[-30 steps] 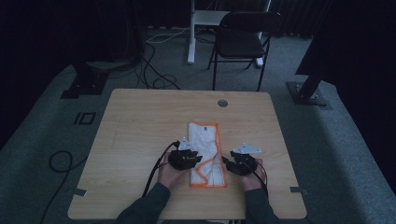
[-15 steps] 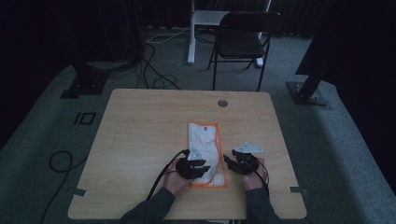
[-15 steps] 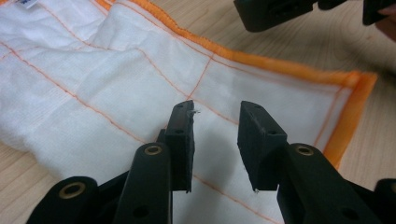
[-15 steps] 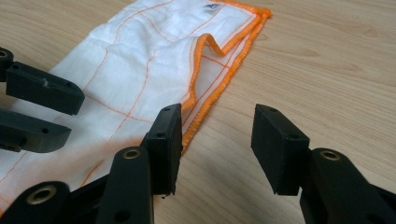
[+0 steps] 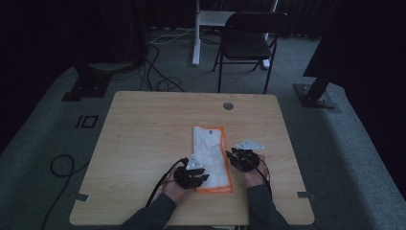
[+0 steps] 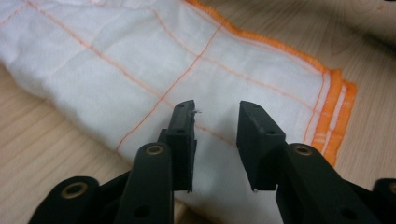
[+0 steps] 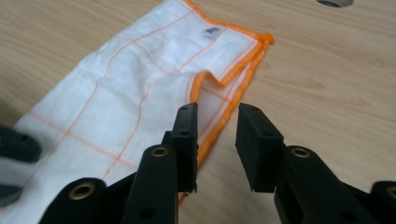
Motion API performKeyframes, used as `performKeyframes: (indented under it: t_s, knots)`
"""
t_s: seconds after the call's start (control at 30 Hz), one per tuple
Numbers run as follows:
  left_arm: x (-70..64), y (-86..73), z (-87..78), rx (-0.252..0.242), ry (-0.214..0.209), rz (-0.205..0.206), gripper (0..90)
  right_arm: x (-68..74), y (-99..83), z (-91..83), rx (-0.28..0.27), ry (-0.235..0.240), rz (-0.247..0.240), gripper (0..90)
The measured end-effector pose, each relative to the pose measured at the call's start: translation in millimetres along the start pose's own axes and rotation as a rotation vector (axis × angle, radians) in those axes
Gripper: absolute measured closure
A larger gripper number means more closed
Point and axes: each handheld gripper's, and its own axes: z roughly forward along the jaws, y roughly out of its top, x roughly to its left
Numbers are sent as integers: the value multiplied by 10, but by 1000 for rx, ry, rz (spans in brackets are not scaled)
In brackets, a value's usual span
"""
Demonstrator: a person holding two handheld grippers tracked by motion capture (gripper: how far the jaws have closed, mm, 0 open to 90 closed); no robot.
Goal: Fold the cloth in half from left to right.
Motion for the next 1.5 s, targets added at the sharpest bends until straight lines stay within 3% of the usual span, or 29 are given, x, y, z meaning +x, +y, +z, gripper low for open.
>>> performKeyframes:
  t_s: [0.53, 0.93, 1.17, 1.37, 1.5]
  knots:
    - [41, -196, -185, -5, -10, -9, 740, -69, 179, 436, 14, -8, 39, 724]
    - [42, -248, -216, -22, -13, -19, 733, -82, 304, 825, 52, -18, 48, 634]
    - [34, -249, -214, -25, -11, -26, 730, -102, 395, 919, 82, 11, 32, 867]
    - [25, -245, -214, -24, -12, -23, 719, -150, 472, 907, 56, -33, 32, 873]
    - [24, -244, -212, -25, -16, -24, 704, -184, 491, 909, 64, -35, 21, 854]
